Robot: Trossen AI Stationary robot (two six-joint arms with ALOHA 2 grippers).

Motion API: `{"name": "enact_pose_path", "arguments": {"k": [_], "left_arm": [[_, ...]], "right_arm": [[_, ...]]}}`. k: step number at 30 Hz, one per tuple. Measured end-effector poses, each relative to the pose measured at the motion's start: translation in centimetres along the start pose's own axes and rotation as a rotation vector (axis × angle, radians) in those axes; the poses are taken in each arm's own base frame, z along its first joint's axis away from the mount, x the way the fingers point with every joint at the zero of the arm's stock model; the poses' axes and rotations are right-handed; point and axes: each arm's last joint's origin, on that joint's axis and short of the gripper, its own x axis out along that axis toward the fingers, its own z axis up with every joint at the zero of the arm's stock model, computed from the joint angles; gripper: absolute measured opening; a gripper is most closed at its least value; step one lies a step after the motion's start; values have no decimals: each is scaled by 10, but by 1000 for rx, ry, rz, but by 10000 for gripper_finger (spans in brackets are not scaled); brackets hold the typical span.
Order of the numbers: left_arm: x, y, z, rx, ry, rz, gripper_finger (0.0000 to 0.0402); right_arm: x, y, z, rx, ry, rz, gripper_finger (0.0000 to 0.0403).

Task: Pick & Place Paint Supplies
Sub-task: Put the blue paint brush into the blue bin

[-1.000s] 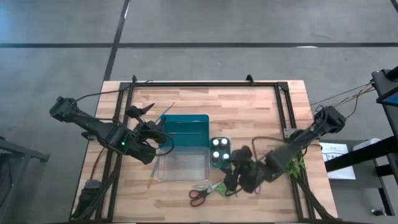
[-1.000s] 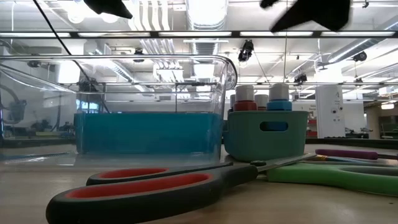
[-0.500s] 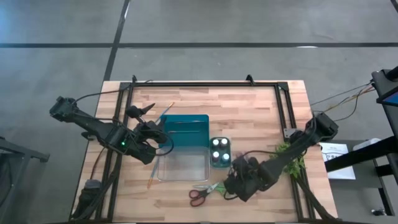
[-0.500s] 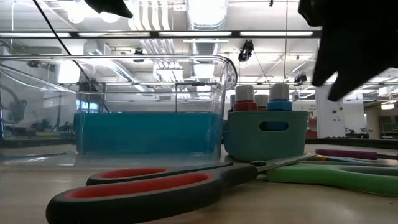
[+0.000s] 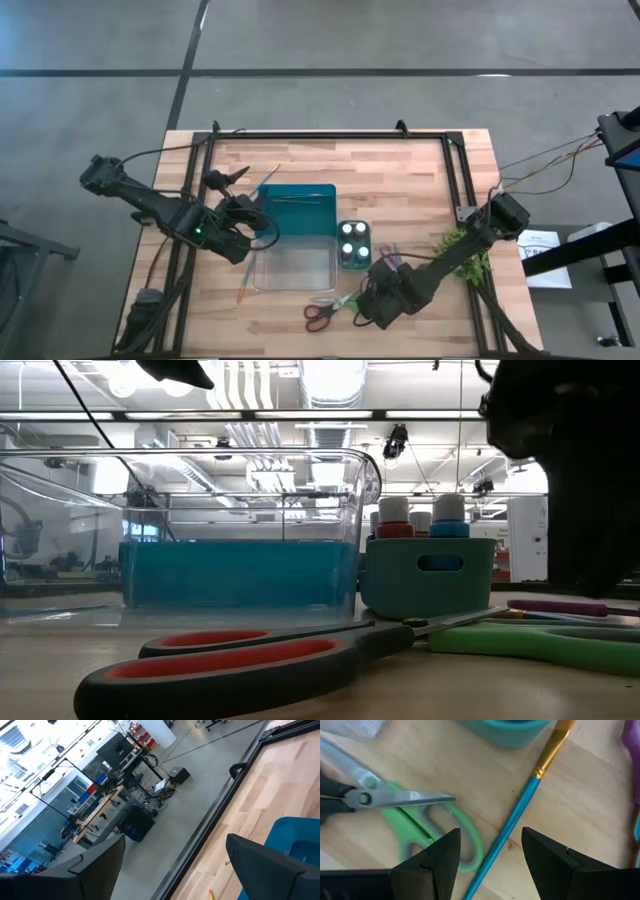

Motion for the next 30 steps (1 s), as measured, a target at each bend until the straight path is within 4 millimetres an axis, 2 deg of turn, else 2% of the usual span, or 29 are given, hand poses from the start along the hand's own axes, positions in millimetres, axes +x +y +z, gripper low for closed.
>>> {"name": "enact_pose_path", "arguments": {"k": [10,30], "left_arm": [[0,0,0,0,0,-1,353],[0,-1,0,-3,5,-16,353]], "right_arm": [[22,-1,-4,5,15,-69,205],[21,-9,3,-4,-62,-112,205]]}}
